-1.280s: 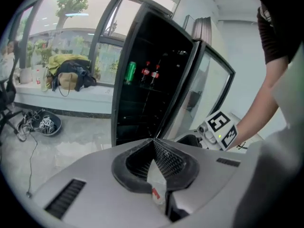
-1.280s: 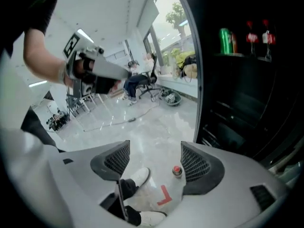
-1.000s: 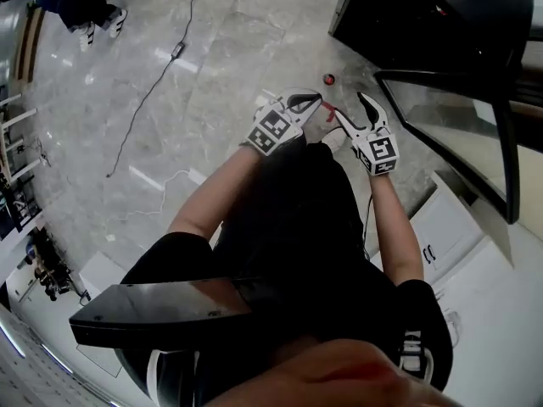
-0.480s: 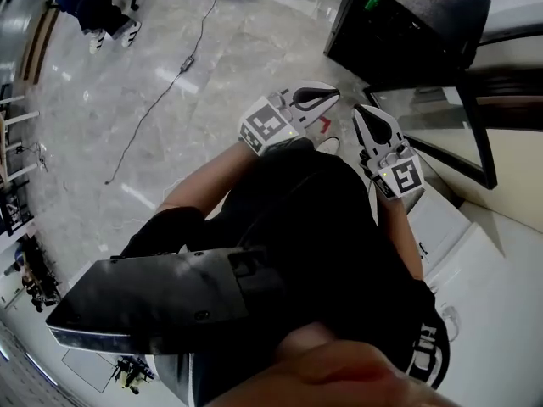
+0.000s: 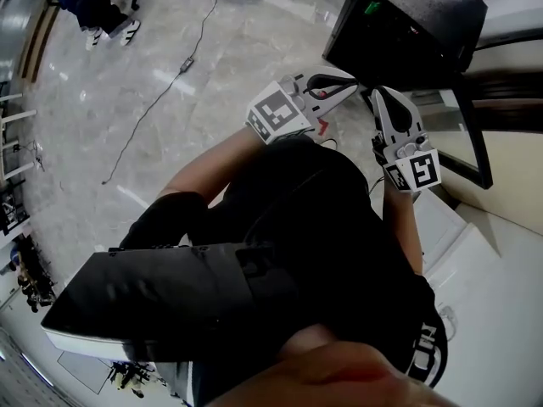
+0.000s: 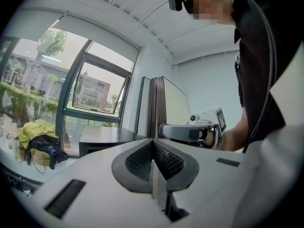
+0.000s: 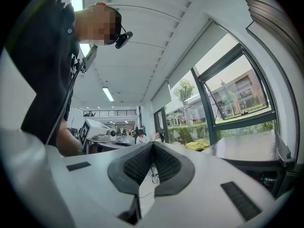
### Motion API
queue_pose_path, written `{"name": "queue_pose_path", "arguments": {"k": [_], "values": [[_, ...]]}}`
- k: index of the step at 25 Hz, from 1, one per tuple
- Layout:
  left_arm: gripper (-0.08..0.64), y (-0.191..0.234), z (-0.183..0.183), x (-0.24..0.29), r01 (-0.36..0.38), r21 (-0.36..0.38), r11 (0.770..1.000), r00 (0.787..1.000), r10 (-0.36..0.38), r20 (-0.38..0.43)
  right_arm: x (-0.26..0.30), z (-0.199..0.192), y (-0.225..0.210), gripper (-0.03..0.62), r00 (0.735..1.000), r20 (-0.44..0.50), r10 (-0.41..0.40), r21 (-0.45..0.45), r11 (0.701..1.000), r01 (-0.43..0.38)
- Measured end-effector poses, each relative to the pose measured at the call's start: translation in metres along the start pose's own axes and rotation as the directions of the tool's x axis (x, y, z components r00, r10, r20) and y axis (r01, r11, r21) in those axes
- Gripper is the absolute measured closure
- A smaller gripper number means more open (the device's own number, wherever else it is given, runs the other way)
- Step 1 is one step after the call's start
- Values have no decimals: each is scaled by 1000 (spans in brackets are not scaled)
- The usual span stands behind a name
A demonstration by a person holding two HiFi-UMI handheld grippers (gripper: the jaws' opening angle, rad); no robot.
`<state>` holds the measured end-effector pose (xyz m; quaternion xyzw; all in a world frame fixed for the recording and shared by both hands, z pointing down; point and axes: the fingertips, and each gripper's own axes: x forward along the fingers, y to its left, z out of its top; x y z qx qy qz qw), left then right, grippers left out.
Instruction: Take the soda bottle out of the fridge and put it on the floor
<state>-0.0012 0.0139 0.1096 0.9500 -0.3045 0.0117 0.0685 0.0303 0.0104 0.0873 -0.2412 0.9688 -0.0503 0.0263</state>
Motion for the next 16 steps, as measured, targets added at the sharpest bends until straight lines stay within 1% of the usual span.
{"name": "queue_pose_path", "arguments": {"k": [3, 11, 16], "values": [[560, 3, 4, 1, 4, 3, 1000, 1000, -4, 6, 5, 4, -2, 578, 1000, -1, 1, -12, 1000, -1], [560, 9, 9, 6, 5, 7, 1000, 1000, -5, 0, 10, 1, -8, 580, 1000, -22, 10, -10, 1000, -10], [560, 13, 14, 7, -7, -6, 1000, 1000, 7, -4, 11, 2, -11, 578, 1000, -27, 7, -16, 1000, -8]]}}
